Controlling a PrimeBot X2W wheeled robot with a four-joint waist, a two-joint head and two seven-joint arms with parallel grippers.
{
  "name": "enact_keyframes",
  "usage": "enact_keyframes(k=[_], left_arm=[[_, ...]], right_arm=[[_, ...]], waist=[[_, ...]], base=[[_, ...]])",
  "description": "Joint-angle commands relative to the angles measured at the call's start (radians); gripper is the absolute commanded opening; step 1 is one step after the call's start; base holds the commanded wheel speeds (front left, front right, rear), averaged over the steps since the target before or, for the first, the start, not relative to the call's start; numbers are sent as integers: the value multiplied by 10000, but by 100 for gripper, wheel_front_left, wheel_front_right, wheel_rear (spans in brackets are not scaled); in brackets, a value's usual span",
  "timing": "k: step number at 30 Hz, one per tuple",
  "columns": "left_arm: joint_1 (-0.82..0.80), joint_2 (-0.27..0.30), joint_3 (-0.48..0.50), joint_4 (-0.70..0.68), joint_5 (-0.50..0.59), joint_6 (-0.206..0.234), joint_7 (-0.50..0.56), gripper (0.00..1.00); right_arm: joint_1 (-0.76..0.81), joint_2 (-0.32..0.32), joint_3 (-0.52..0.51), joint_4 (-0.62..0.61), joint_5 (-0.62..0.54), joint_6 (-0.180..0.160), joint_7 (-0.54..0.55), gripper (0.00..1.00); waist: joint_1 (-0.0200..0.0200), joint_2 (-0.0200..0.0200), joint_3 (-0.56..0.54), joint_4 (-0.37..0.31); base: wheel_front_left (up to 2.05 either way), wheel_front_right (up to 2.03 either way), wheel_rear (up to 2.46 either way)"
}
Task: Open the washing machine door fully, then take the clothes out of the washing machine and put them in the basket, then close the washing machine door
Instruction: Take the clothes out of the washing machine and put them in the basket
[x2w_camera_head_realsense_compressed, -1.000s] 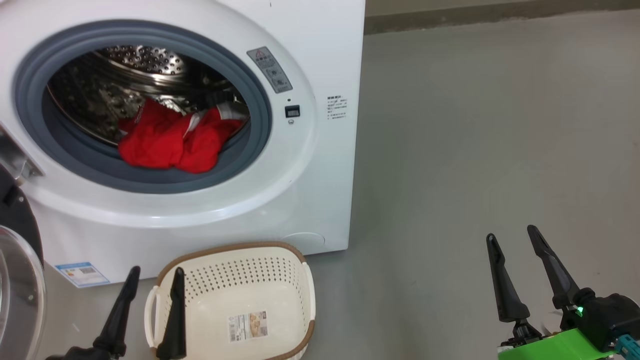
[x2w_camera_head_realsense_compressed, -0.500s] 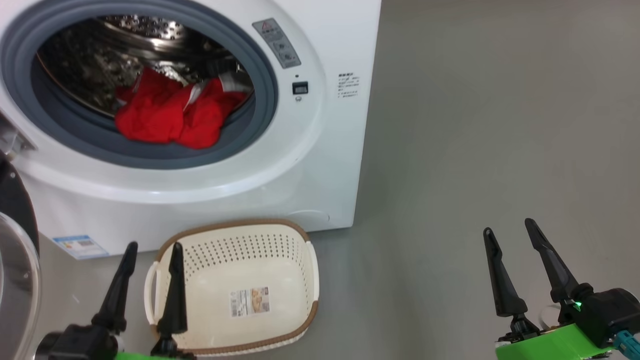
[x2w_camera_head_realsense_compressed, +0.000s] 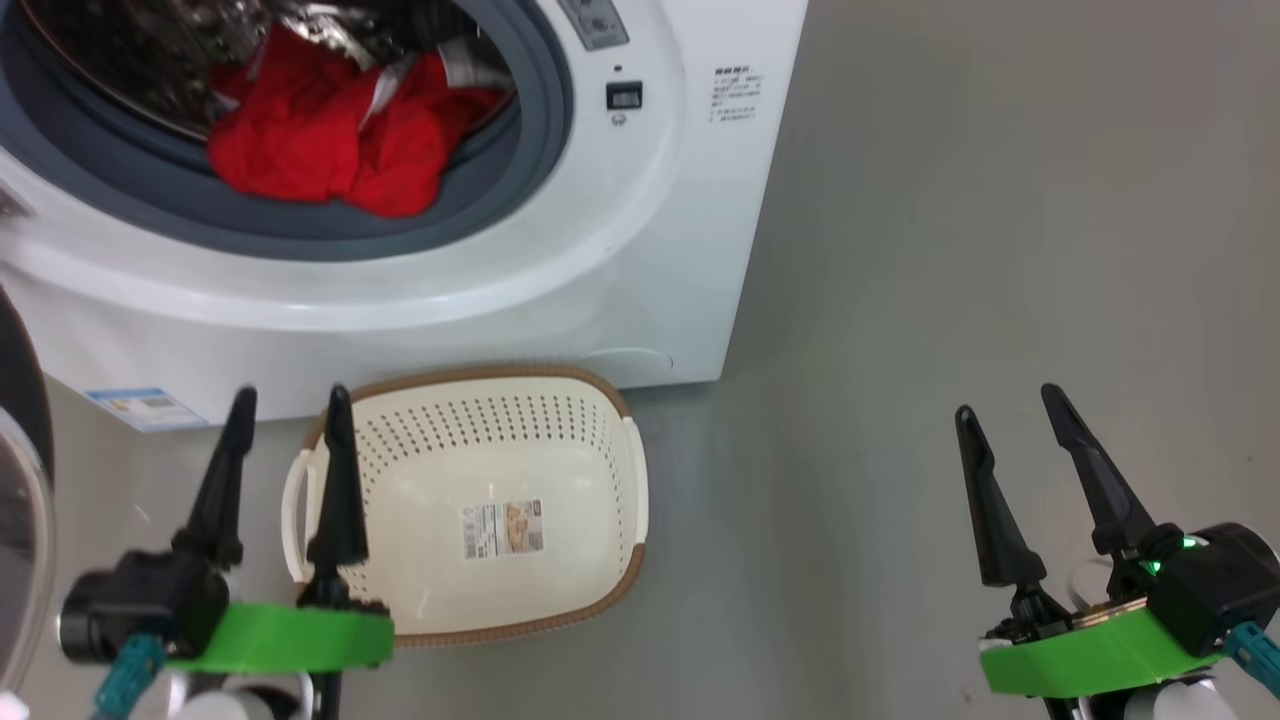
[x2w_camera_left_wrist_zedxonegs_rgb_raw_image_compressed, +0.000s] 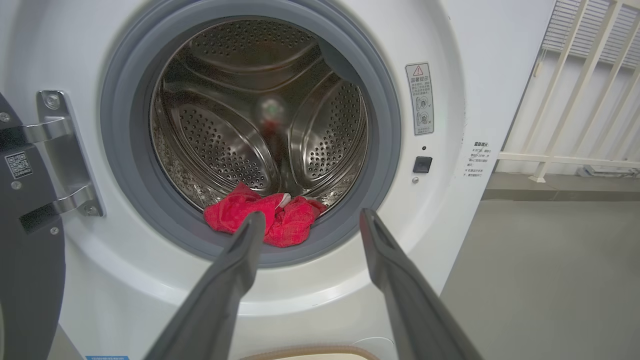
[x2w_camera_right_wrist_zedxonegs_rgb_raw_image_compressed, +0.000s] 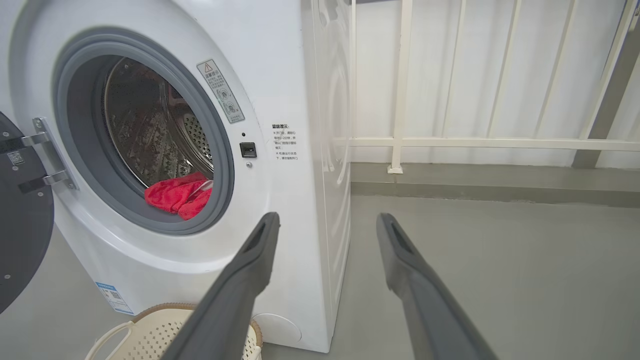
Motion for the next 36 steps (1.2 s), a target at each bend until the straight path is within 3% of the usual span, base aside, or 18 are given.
enact_keyframes(k=[1,13,28,36], left_arm=[[-426,161,342,-154,112,98,-49,100],[-2679,688,310,848,318,211,217,100],[-5320,1155,354,2832,18,7,284,100],[-6726,1421,308,3975,139,253,569,100]], right_arm=[[-321,-112,221,-280,-75,62,-65,100],[-801,-112,220,-278,-58,62,-65,100],[-1173,-112,240,-404,-37,62,-65,100],[-1423,-112,308,-413,-81,62,-65,100]], waist=[[0,-1,316,-17],[0,-1,1260,-263],[0,-1,2234,-385],[0,-1,2862,-437]], base=[[0,0,0],[0,0,0],[0,0,0],[0,0,0]])
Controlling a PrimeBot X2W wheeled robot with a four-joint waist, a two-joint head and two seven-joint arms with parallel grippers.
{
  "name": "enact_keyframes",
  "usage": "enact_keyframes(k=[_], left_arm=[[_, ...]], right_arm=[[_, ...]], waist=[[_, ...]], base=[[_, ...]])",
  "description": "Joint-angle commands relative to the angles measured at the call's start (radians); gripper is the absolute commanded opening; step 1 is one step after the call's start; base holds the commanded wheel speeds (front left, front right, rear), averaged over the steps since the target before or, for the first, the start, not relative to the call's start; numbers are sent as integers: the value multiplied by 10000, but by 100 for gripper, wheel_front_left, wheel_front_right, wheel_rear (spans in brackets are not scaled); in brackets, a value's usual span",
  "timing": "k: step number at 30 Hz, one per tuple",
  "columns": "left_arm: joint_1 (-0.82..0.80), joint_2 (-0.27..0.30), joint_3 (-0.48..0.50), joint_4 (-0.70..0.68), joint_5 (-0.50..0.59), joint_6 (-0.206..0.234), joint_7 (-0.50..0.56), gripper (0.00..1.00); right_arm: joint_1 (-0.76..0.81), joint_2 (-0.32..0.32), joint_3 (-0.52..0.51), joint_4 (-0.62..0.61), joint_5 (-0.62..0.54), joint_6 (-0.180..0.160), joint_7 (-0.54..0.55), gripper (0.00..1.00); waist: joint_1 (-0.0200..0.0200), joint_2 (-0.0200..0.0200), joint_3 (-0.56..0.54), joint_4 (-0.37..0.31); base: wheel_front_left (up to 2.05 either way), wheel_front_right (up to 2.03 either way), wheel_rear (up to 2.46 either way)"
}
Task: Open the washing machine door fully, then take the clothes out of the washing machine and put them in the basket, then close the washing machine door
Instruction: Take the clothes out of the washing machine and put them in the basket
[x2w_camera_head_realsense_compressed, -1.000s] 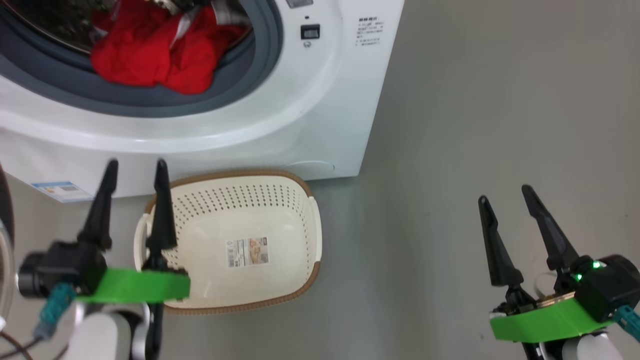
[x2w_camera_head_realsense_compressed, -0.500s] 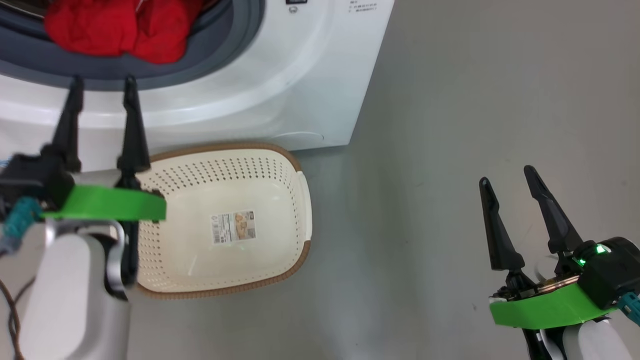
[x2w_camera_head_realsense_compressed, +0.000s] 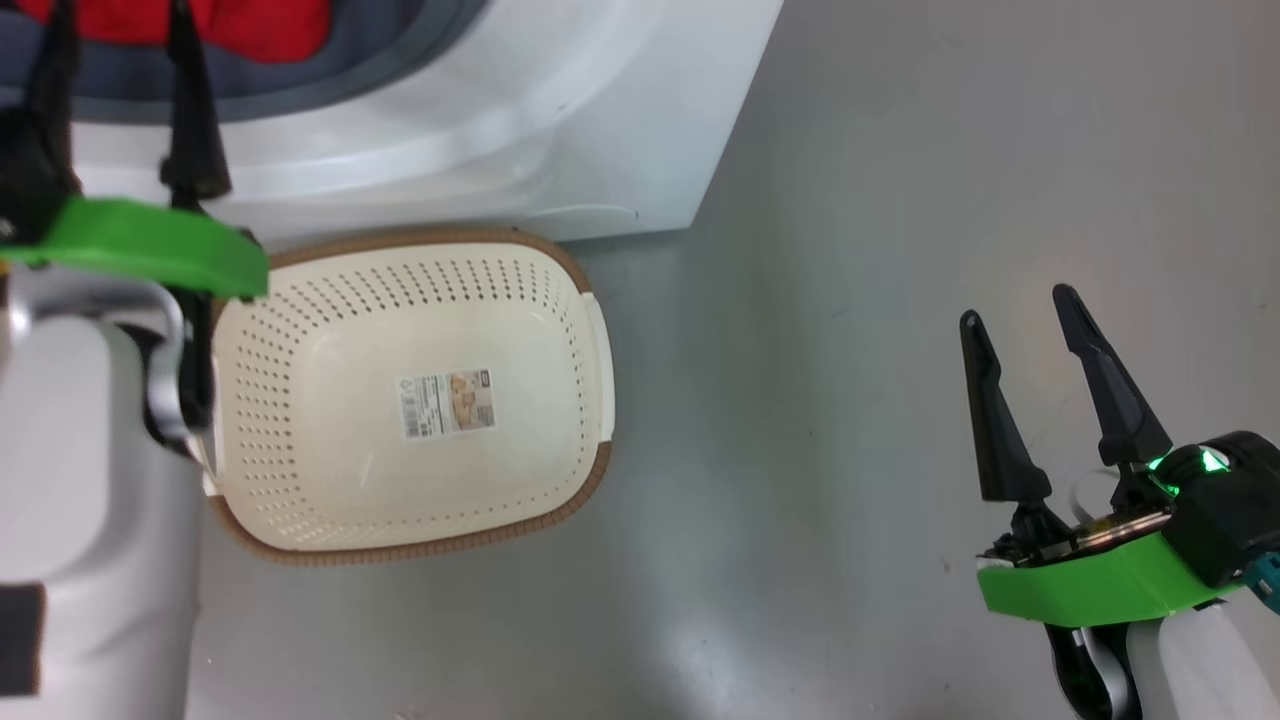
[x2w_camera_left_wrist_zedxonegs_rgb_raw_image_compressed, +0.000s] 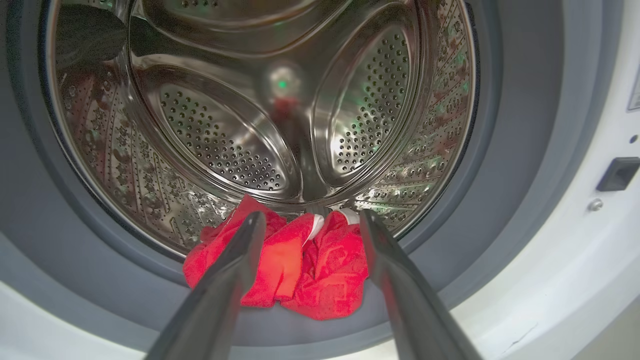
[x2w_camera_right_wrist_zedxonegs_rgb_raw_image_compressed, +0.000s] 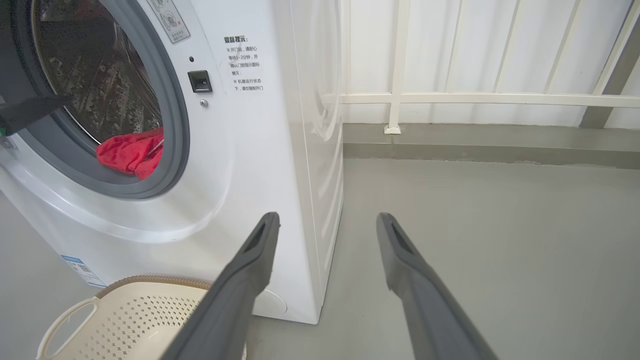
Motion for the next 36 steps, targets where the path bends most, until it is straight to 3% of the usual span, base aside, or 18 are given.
enact_keyframes(k=[1,21,36], left_arm=[[-413,547,257,-38,93,97,82,100],[-3350,1460,171,2640,179,354,757,100],[-4887,2057,-141,4451,427,805,2474,100]], right_arm=[[-148,-83,284,-285,-85,62,-63,100],[-739,-83,575,-195,-31,62,-63,100],[-871,-83,787,-116,8,62,-63,100]], waist=[[0,0,301,-49],[0,0,1453,-399],[0,0,1714,-847]], base=[[0,0,0],[0,0,0],[0,0,0]])
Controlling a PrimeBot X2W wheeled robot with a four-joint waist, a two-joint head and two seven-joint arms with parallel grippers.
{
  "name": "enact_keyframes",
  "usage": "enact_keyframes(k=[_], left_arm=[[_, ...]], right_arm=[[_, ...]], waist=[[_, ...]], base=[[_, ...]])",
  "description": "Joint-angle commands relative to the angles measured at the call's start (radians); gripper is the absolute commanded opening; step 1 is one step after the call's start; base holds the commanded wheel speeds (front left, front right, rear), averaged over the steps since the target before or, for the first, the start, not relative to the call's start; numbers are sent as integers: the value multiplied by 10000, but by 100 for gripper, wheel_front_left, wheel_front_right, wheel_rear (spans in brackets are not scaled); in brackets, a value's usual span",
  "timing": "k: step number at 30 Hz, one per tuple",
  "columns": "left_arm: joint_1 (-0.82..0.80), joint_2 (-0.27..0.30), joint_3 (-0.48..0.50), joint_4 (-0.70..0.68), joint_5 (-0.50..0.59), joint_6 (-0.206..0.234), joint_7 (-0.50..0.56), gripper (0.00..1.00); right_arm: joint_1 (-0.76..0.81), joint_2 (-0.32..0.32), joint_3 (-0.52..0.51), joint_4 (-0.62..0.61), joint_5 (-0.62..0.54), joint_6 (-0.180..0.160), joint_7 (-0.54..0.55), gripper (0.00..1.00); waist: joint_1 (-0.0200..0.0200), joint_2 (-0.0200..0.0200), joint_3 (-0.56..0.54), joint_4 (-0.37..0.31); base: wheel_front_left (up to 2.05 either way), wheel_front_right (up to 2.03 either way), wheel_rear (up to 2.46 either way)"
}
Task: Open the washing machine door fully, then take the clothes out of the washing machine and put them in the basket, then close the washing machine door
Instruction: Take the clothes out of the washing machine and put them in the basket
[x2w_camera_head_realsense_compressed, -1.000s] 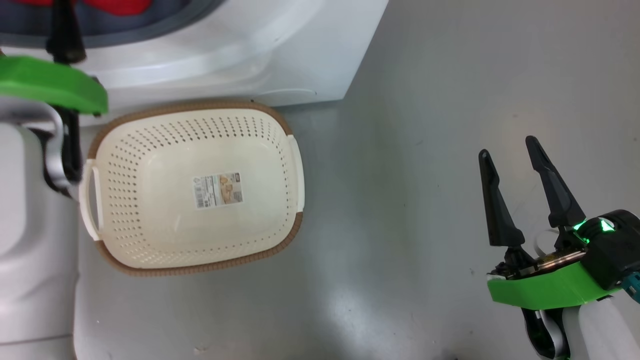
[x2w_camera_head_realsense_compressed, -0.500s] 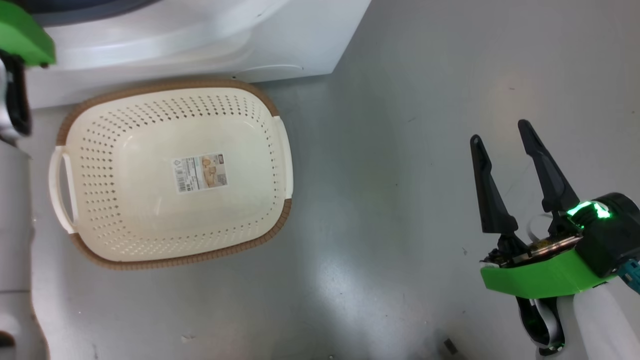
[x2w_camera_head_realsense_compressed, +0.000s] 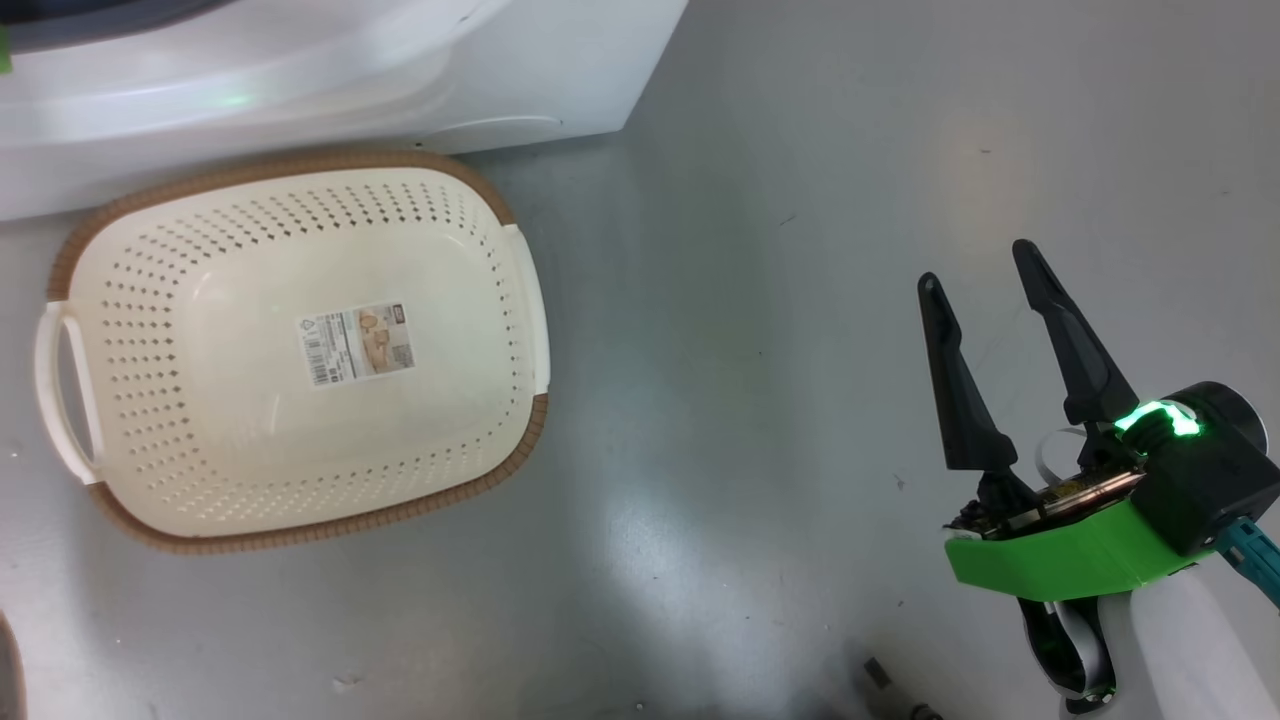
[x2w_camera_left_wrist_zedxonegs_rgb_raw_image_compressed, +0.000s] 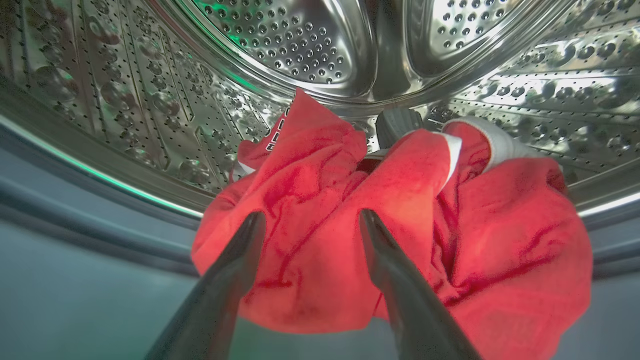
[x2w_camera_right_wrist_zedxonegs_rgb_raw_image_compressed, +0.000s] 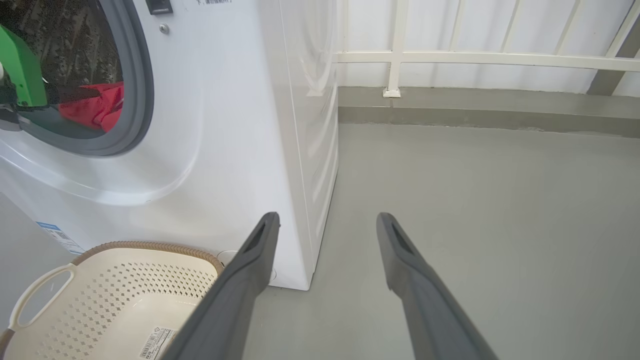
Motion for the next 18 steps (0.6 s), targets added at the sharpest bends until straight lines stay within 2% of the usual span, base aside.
enact_keyframes(k=[1,8,17,18], left_arm=[[-168,568,43,-144,167,106,95,100],[-421,855,-327,495,474,358,849,100],[-581,1068,-677,893,668,395,921,100],[-591,1083,-734,942,696,363,954,86]], right_arm=[[-31,-68,214,-178,27,62,-63,100],[-30,-68,333,-164,149,62,-63,100],[-67,-68,377,-131,242,62,-63,100],[-75,-68,378,-127,248,62,-63,100]], waist=[[0,0,24,-66],[0,0,90,-229],[0,0,134,-273],[0,0,135,-274]], base=[[0,0,0],[0,0,0],[0,0,0],[0,0,0]])
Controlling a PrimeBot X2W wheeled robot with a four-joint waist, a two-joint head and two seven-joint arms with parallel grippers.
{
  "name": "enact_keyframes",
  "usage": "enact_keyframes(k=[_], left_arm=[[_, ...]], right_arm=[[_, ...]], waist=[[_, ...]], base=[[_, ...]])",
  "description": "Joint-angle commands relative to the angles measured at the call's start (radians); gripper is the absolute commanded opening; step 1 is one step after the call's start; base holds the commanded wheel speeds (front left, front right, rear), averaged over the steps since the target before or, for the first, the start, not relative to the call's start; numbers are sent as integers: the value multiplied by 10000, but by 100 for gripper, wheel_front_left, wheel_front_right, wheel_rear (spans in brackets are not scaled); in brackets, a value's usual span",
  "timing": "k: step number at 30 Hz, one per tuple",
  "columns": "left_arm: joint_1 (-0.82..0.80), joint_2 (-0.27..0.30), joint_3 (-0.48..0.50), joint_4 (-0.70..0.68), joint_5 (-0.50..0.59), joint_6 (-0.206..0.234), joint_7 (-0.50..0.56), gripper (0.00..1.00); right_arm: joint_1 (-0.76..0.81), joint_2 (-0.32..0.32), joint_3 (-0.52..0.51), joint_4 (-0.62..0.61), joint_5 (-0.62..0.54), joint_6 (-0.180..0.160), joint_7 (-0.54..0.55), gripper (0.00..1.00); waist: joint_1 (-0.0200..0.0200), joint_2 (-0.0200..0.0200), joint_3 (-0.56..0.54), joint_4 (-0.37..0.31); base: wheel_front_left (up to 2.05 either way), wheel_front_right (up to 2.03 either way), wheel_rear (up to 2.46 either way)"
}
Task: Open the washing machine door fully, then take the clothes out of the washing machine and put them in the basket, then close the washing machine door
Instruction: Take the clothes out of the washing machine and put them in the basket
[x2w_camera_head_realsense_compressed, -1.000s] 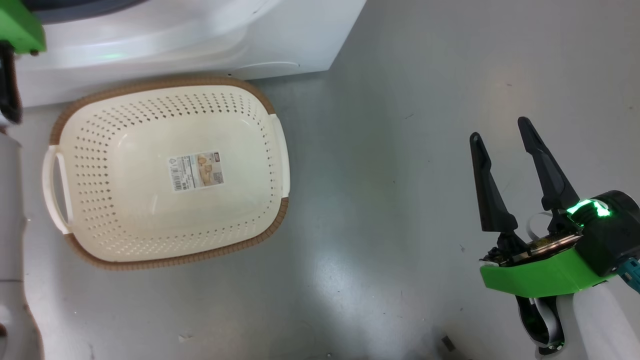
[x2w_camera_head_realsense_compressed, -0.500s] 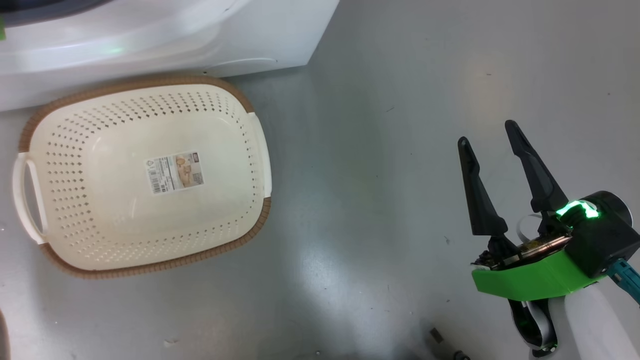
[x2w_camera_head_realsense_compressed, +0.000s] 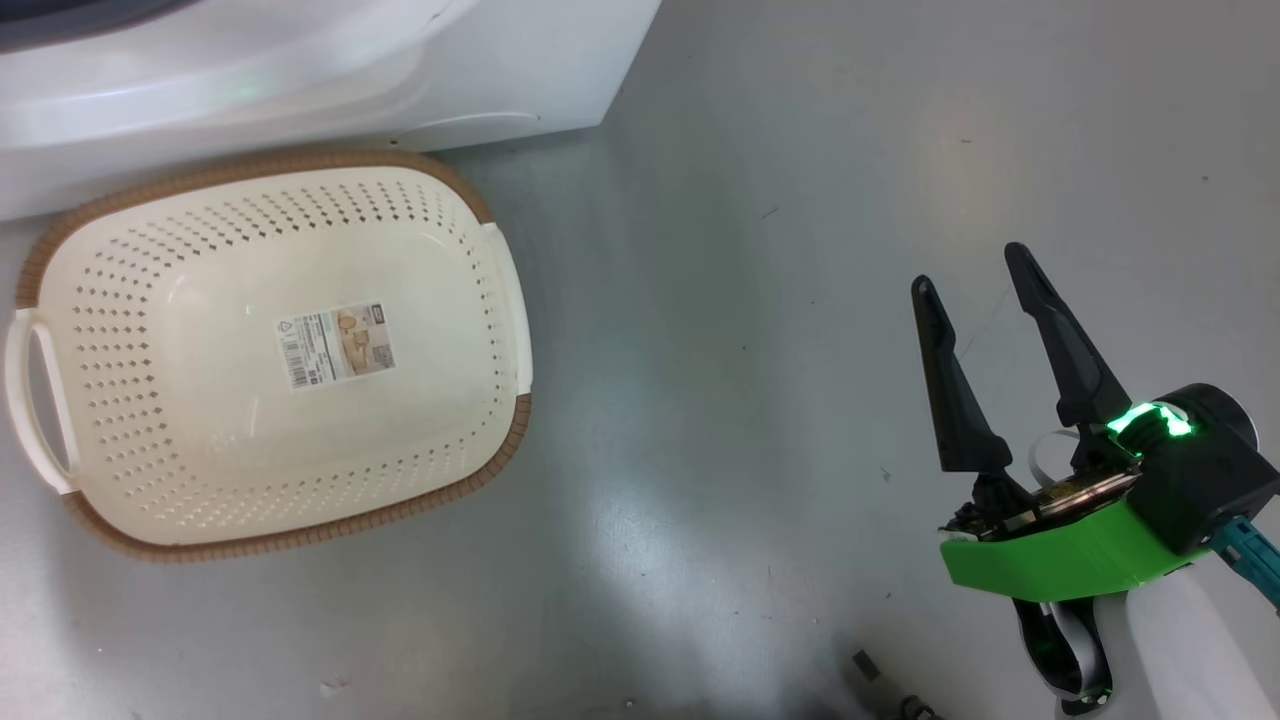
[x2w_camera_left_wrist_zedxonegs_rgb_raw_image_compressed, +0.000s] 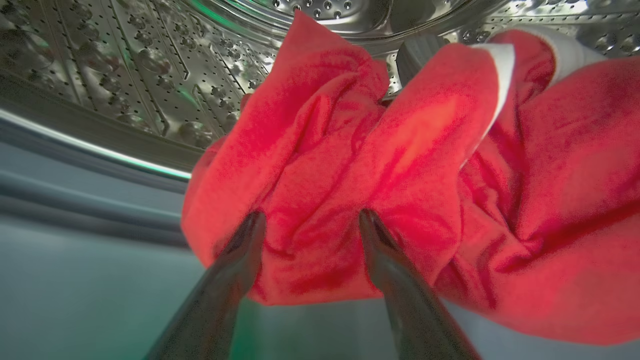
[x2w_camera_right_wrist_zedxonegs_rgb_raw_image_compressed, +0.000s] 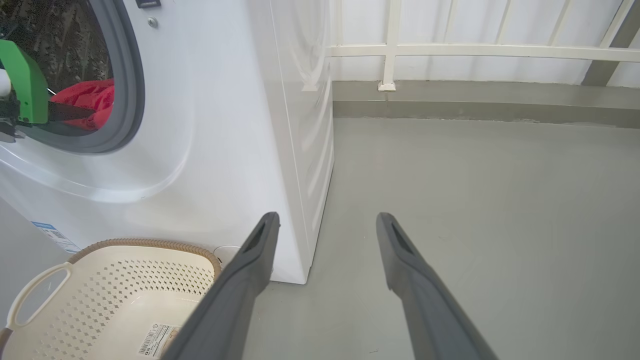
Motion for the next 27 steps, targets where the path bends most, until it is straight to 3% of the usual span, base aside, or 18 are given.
enact_keyframes(k=[1,9,16,27], left_arm=[[-134,603,41,-132,154,13,31,0],[-192,604,-150,28,119,-92,-70,0],[-65,448,17,-158,-230,-61,-1030,0],[672,132,217,-475,-818,-458,-2347,0]], right_arm=[[-74,-70,263,-193,61,62,-63,100],[-106,-70,277,-173,134,62,-63,100],[-111,-70,251,-111,171,62,-63,100],[-29,-70,207,-59,191,62,-63,100]], waist=[[0,0,5,3],[0,0,1,-1],[0,0,-93,52],[0,0,-407,249]], base=[[0,0,0],[0,0,0],[0,0,0],[0,0,0]])
